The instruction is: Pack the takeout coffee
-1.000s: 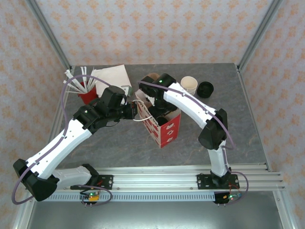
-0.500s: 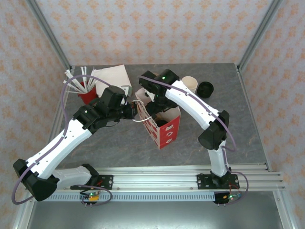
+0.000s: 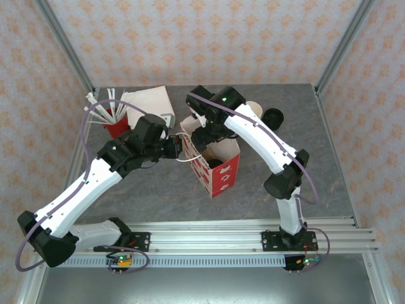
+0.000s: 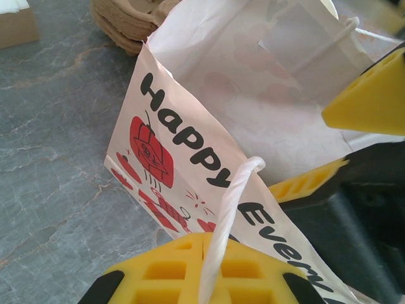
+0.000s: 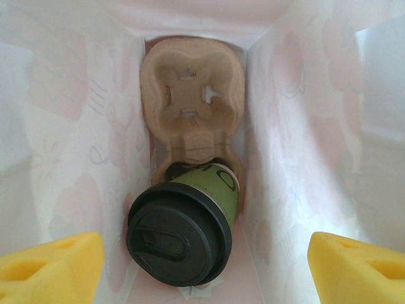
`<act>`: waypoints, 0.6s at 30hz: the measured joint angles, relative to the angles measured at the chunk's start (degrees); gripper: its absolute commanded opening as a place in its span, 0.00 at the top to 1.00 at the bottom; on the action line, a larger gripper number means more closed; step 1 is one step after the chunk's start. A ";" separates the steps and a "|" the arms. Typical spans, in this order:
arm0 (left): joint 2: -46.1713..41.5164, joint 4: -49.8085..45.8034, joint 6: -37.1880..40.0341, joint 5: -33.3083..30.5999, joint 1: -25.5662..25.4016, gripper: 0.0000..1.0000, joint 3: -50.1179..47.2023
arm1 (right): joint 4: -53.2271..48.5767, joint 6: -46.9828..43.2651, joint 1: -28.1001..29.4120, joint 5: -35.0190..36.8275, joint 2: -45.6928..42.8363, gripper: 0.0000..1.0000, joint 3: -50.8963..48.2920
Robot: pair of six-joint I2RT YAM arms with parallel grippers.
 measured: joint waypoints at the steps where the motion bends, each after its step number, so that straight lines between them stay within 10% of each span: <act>1: 0.00 0.00 0.00 0.00 0.00 0.93 0.00 | 0.09 0.22 0.00 0.04 -0.31 0.16 0.59; 18: 0.00 -1.22 -0.17 -1.73 0.17 0.93 0.46 | 5.49 3.26 -1.01 5.40 -14.60 0.15 1.01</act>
